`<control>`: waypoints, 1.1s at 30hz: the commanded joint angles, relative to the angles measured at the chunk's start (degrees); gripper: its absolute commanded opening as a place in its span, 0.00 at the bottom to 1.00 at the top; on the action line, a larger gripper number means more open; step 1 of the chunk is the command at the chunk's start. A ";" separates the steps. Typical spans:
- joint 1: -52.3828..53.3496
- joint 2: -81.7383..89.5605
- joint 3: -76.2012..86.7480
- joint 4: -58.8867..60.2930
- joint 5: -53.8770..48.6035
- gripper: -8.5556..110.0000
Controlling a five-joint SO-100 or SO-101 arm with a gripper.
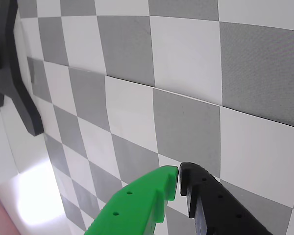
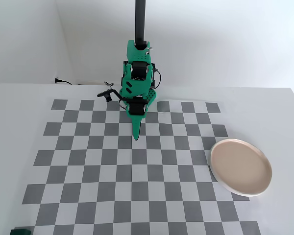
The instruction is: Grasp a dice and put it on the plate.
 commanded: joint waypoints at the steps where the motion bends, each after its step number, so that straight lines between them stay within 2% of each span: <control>1: 0.26 0.97 -1.05 0.00 -0.26 0.04; 33: -0.97 1.05 -0.79 -1.32 0.35 0.04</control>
